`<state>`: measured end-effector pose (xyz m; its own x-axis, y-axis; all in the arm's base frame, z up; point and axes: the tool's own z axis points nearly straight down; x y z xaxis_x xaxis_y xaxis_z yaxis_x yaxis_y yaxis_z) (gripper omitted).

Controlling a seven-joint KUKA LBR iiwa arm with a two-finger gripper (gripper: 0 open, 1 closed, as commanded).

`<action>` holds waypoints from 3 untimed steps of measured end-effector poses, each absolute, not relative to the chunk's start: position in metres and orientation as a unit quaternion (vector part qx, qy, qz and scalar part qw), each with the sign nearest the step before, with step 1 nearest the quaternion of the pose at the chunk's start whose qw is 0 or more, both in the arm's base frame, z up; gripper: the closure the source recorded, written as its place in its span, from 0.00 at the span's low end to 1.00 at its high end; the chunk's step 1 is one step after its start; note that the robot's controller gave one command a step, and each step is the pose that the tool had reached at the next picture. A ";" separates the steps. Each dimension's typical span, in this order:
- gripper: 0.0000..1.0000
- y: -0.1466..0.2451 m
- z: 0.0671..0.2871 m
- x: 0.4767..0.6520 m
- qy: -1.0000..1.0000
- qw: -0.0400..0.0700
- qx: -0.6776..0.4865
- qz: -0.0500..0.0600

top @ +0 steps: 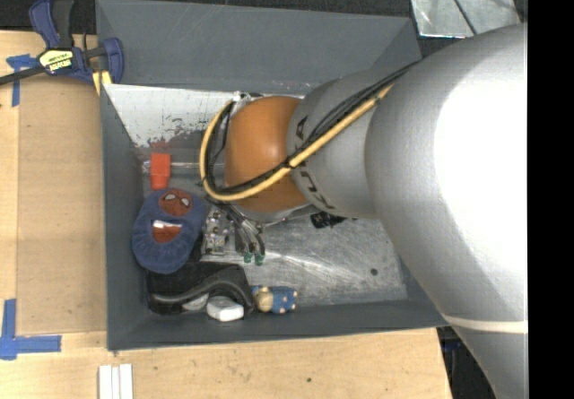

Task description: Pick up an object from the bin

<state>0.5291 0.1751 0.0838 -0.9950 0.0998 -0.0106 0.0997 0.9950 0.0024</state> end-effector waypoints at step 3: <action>0.00 0.174 0.088 0.536 0.998 0.019 0.052 0.004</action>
Offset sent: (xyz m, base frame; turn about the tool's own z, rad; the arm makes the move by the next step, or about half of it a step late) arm 0.0000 0.0000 0.0000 0.0000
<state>0.5364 0.1741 0.0876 -0.9938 0.1043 -0.0383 0.1040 0.9945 0.0093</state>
